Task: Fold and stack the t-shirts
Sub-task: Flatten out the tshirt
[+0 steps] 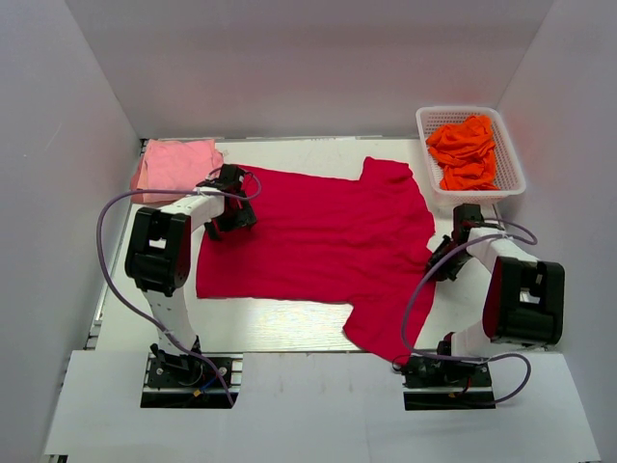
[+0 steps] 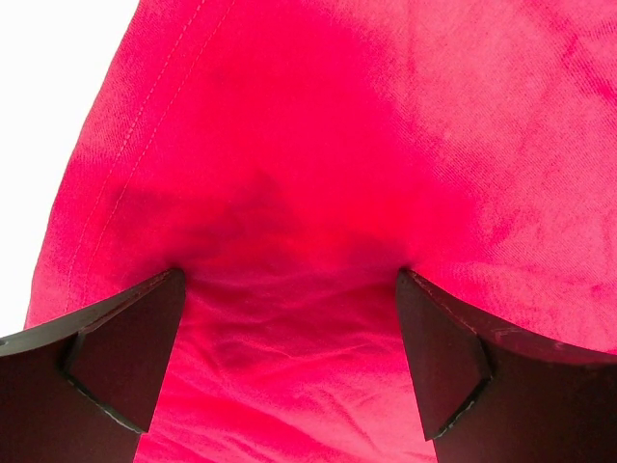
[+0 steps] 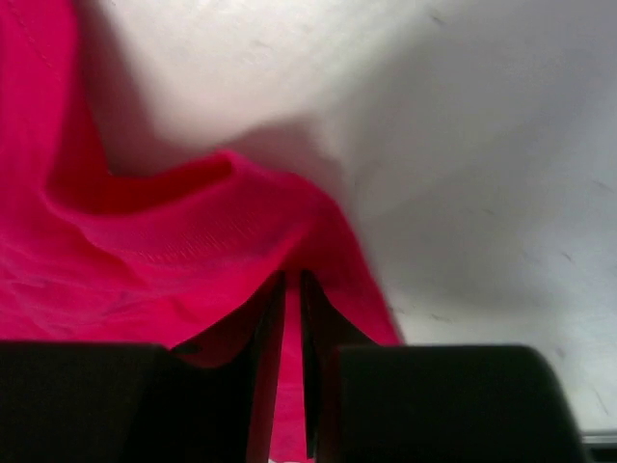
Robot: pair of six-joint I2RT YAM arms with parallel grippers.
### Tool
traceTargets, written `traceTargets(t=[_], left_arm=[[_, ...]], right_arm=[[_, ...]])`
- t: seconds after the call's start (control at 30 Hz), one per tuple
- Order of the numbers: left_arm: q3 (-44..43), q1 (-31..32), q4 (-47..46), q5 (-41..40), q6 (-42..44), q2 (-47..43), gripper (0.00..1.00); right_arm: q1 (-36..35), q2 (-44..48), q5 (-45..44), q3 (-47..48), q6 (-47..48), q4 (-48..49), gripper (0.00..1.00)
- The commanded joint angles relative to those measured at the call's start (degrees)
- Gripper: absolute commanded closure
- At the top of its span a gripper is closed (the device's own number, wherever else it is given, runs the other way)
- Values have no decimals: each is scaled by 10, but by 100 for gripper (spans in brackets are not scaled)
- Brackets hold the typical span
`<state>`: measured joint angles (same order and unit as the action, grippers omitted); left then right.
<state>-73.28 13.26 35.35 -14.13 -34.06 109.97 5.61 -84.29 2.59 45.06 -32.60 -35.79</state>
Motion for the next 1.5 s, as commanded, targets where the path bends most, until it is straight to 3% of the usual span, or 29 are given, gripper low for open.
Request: traceTargets(t=[0.0,0.2,0.43,0.57,0.7,0.8,1.03,1.47], left_arm=[[28,0,3,17,-8,-11,0],[39,-5,39,11,-14,-29,0],[59,5,70,23,-27,-61,0],[41,5,83,23,-27,-86,0],[-8,5,90,17,-15,-92,0],[-75,5,71,17,23,-78,0],[-171,-2,53,2,34,18,0],[-333,-7,30,-16,59,197,0]], right_arm=[[2,-34,29,-5,-47,43,86],[15,-47,-81,-35,-90,-60,86],[26,32,-86,-80,-104,-116,76],[20,49,-108,6,-71,-130,67],[3,34,-74,113,-12,-91,50],[-37,-23,-69,229,30,-70,46],[-123,-163,-130,321,34,1,46],[-140,-432,-179,556,57,36,46]])
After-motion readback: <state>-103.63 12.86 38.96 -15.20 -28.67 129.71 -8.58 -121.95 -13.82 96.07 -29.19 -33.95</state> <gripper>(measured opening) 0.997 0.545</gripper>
